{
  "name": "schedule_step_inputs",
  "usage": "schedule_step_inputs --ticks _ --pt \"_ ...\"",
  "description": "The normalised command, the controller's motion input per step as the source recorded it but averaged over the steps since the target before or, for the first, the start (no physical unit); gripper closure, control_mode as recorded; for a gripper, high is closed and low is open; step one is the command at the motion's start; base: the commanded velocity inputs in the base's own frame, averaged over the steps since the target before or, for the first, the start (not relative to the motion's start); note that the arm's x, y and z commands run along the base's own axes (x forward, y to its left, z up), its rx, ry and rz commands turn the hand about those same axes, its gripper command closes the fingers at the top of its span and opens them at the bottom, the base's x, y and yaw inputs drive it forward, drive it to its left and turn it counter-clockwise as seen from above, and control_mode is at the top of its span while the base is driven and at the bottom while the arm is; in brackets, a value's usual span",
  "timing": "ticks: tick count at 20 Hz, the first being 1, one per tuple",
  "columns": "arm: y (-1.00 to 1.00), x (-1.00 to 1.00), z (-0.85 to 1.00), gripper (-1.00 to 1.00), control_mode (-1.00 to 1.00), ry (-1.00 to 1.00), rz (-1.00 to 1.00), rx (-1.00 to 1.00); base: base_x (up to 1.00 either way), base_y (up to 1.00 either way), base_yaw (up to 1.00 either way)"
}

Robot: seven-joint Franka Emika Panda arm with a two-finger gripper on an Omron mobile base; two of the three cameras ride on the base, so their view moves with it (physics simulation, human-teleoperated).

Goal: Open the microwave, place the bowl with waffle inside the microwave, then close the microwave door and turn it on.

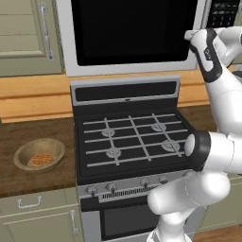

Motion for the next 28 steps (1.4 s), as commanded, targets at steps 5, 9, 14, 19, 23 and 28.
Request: schedule_step_inputs --ticks 5,9,14,19,23,28 --pt "1.00 -0.17 0.00 1.00 -1.00 0.00 0.03 -0.05 0.00 0.00 0.00" --pt "1.00 -0.56 0.00 1.00 -1.00 0.00 0.00 -0.20 0.00 0.00 0.00" --pt "1.00 -0.69 0.00 1.00 -1.00 0.03 0.00 -0.23 0.00 0.00 0.00" --pt "1.00 -0.79 0.00 1.00 -1.00 0.03 0.00 -0.21 0.00 0.00 0.00" --pt "1.00 -0.80 0.00 1.00 -1.00 0.01 0.00 -0.21 0.00 0.00 0.00" --pt "1.00 -0.78 0.00 1.00 -1.00 0.00 0.00 -0.20 0.00 0.00 0.00"
